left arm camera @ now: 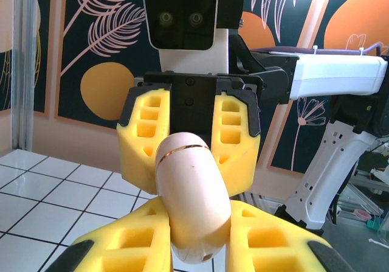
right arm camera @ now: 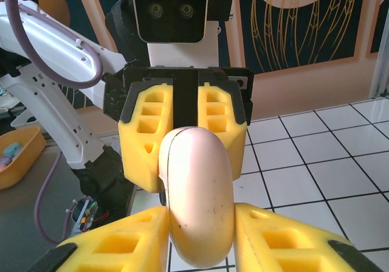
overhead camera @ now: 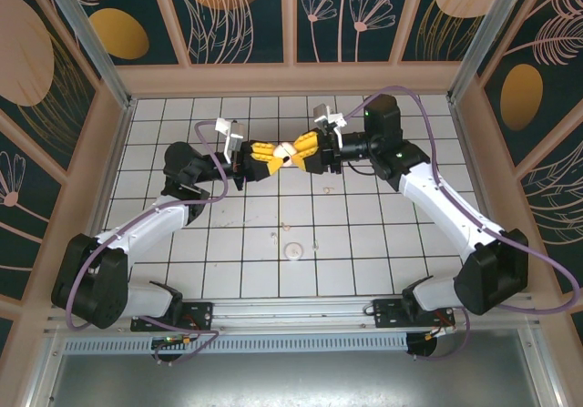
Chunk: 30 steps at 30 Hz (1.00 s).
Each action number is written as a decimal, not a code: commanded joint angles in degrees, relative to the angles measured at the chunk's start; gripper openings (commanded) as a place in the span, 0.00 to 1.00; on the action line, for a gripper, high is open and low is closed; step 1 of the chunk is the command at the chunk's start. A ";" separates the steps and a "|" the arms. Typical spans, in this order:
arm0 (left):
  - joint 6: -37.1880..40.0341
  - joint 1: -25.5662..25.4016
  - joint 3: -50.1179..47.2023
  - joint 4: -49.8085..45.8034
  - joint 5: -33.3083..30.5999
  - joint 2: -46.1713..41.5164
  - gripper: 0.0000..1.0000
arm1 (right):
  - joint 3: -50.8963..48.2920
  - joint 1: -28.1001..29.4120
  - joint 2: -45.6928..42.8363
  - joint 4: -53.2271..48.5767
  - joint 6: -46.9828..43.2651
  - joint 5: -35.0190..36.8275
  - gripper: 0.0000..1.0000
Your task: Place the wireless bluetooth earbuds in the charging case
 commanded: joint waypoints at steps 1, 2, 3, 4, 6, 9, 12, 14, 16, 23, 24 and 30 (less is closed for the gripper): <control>-0.63 -0.27 1.03 1.70 -1.55 -1.30 0.19 | 2.61 1.15 0.32 -0.78 -1.80 -3.82 0.29; -0.56 -0.27 0.97 1.68 -1.68 -1.33 0.19 | 2.69 1.24 0.34 -1.07 -2.11 -3.91 0.28; -0.53 -0.27 1.00 1.62 -1.73 -1.29 0.19 | 2.83 1.22 0.32 -1.49 -2.47 -3.89 0.28; -0.40 -0.27 1.12 1.54 -1.82 -1.24 0.19 | 2.95 1.18 0.26 -2.06 -2.89 -3.74 0.27; 0.11 -0.26 1.25 0.59 -2.02 -1.19 0.22 | 3.17 1.18 0.00 -3.72 -4.09 -3.17 0.27; 1.38 -0.27 1.49 -1.20 -2.12 -1.38 0.24 | 2.94 1.08 -0.74 -4.90 -5.24 -2.78 0.26; 2.89 -0.27 1.84 -3.48 -2.28 -1.66 0.28 | 2.57 1.08 -1.43 -5.27 -5.65 -2.02 0.26; 4.59 -0.27 2.28 -6.09 -2.59 -1.82 0.38 | 2.91 1.09 -1.59 -6.79 -6.72 -0.77 0.25; 6.50 -0.27 2.59 -8.69 -2.81 -2.24 0.46 | 3.64 1.08 -1.64 -9.31 -8.28 1.42 0.25; 17.76 -0.27 4.87 -23.32 -3.06 -5.11 0.57 | 5.99 0.95 -2.69 -17.52 -13.90 6.85 0.24; 20.25 -0.27 5.41 -26.27 -2.94 -5.35 0.58 | 6.31 0.99 -2.88 -18.78 -14.77 7.68 0.24; 32.93 -0.25 7.99 -40.33 -3.73 -7.44 0.61 | 7.10 1.21 -4.72 -24.18 -20.64 13.97 0.23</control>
